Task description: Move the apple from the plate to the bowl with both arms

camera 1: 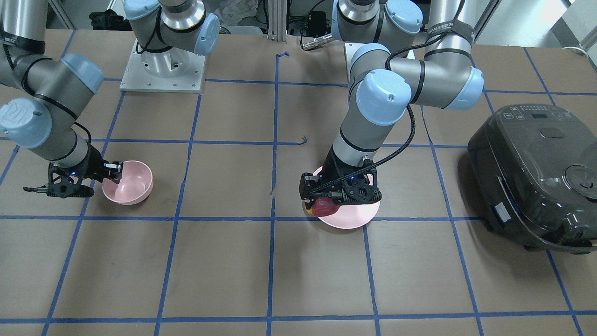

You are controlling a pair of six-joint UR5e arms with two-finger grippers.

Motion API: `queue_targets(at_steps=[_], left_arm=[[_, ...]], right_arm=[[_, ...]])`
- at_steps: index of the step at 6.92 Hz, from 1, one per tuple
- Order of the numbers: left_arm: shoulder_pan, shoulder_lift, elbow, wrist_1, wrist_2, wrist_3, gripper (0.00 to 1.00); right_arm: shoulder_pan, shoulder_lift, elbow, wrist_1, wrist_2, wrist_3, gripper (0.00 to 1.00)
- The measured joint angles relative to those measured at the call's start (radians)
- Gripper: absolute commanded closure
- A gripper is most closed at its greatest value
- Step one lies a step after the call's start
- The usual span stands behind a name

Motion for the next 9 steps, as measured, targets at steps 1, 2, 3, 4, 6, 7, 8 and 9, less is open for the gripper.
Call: queue_targets(at_steps=[1,2,3,4,6,7,8,9], left_arm=[[0.000,0.002,0.003,0.000,-0.002,-0.003,1.00],[0.000,0.004,0.012,-0.002,-0.010,-0.005,1.00],[0.000,0.005,0.022,-0.009,-0.019,-0.007,1.00],[0.000,0.007,0.027,-0.019,-0.023,-0.009,1.00],[-0.001,0.009,0.027,-0.033,-0.024,-0.012,1.00],[-0.001,0.009,0.026,-0.037,-0.022,-0.013,1.00],[0.000,0.011,0.025,-0.041,-0.021,-0.012,1.00],[0.000,0.014,0.024,-0.044,-0.020,-0.010,1.00]], right_arm=[[0.000,-0.002,-0.001,0.000,0.004,-0.004,1.00],[0.002,-0.007,-0.008,0.001,0.035,-0.003,1.00],[0.020,-0.015,-0.020,0.005,0.106,0.002,1.00],[0.071,-0.023,-0.033,0.009,0.183,0.032,1.00],[0.249,-0.022,-0.044,0.004,0.237,0.223,1.00],[0.321,-0.016,-0.041,0.001,0.238,0.323,1.00],[0.356,-0.006,-0.031,0.000,0.238,0.369,0.21],[0.371,0.005,-0.019,-0.002,0.238,0.389,0.00]])
